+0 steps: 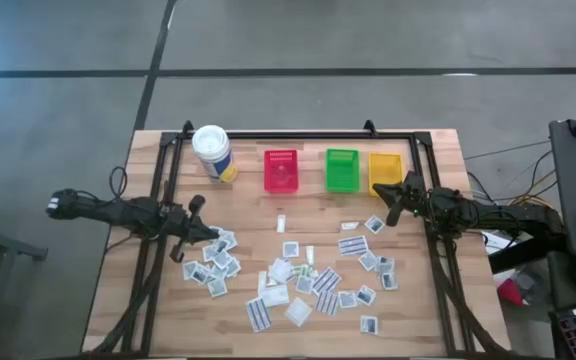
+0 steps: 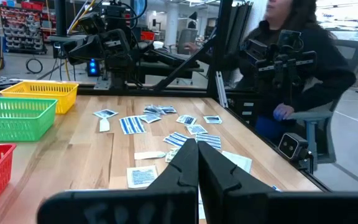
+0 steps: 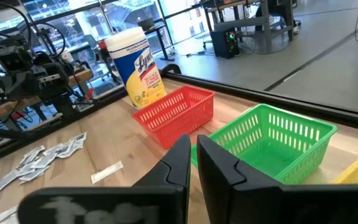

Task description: Pick & Place First Aid Supplies

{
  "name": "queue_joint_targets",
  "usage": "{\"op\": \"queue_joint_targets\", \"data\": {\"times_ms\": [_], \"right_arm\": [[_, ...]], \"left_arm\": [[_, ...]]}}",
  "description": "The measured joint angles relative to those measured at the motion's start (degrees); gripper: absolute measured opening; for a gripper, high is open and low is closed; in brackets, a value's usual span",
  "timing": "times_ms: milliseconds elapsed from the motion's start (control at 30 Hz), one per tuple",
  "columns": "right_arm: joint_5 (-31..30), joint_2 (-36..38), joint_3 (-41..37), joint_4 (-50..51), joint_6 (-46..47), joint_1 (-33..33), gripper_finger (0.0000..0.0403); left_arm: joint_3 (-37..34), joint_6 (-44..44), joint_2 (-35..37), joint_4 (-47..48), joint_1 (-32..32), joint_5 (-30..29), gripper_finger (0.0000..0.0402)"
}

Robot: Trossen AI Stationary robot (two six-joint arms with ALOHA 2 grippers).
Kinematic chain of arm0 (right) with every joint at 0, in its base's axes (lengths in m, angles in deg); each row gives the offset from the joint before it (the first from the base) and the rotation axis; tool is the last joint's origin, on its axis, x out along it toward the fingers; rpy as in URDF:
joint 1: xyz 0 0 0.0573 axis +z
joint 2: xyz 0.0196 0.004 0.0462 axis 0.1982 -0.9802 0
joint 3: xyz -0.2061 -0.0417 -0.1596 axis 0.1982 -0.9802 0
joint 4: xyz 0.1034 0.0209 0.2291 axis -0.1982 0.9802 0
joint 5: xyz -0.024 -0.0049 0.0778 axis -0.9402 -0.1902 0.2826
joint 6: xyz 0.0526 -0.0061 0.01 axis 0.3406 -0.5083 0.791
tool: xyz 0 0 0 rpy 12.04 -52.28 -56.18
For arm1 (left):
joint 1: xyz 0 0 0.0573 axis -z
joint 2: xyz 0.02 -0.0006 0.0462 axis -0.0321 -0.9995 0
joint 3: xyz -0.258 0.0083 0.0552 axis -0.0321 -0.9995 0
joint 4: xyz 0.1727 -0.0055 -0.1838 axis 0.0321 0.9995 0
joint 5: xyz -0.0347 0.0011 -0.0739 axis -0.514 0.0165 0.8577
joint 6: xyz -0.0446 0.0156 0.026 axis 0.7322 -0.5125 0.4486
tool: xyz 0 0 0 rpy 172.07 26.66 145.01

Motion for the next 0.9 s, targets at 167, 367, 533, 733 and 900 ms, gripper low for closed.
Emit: {"op": "queue_joint_targets", "data": {"times_ms": [167,367,533,733,900], "right_arm": [[-0.01,0.01,0.01,0.0,0.0,0.0,0.0027],[0.0,0.0,0.01,0.0,0.0,-0.04,0.0027],[0.01,0.0,0.01,0.0,0.0,-0.04,0.0027],[-0.01,0.01,0.01,0.0,0.0,-0.04,0.0027],[0.01,-0.01,0.01,0.0,0.0,-0.03,0.0027]], "left_arm": [[0.0,0.0,0.0,0.0,0.01,-0.01,0.0],[0.0,0.0,0.0,0.0,0.01,0.01,0.0],[0.0,0.0,0.0,0.0,0.0,0.0,0.0],[0.0,0.0,0.0,0.0,-0.01,0.0,0.0],[0.0,0.0,0.0,0.0,-0.01,-0.01,0.0]]}}
